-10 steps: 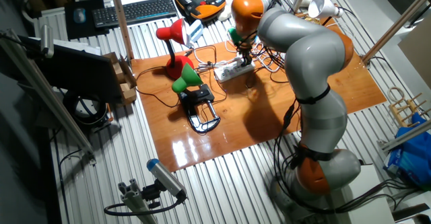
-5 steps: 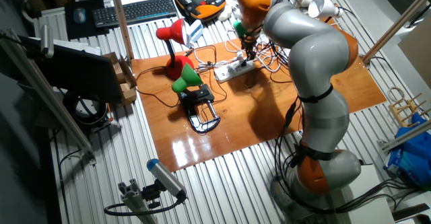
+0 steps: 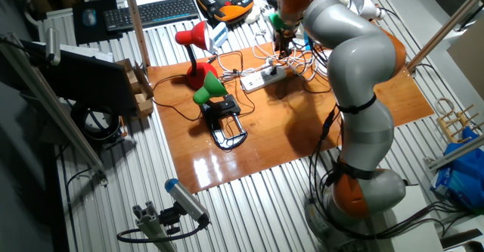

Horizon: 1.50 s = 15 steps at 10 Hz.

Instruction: Plug in the power cord of the desk lamp, turn on the socket, and light up the desk lamp

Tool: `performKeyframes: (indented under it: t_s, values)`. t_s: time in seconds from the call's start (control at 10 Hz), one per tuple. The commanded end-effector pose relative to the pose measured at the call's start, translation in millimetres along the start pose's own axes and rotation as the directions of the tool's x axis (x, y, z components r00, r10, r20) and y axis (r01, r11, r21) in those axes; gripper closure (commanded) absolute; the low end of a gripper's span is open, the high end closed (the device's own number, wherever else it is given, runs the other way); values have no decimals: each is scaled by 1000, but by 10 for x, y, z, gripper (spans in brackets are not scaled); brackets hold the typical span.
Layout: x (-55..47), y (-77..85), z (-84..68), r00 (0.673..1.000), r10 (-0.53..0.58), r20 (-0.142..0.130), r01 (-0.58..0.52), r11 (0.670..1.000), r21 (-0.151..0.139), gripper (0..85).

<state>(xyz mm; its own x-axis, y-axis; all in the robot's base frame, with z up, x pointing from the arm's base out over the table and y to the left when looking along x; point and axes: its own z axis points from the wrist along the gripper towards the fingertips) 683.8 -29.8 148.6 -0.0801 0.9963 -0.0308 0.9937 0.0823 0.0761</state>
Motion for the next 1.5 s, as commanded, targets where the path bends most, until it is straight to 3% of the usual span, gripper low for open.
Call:
performKeyframes:
  t_s: [0.0, 0.3, 0.4, 0.6, 0.7, 0.8, 1.1, 1.2, 1.4]
  values:
    - [-7, -6, 14, 999, -52, 0, 52, 999, -14, 850]
    - [-20, 9, 22, 960, -275, 47, 279, 955, -100, 850]
    - [-18, 11, 37, 935, -352, 49, 356, 926, -126, 850]
    - [-13, 17, 63, 907, -420, 37, 420, 896, -143, 850]
    - [-11, 24, 62, 892, -452, 23, 451, 885, -114, 850]
    - [-6, 34, 46, 881, -471, 33, 472, 877, -90, 850]
    - [-11, 47, 24, 836, -544, 71, 548, 833, -75, 850]
    - [1, 31, 72, 749, -656, 97, 663, 740, -113, 850]
    - [38, 47, 85, 627, -775, 85, 776, 610, -159, 850]
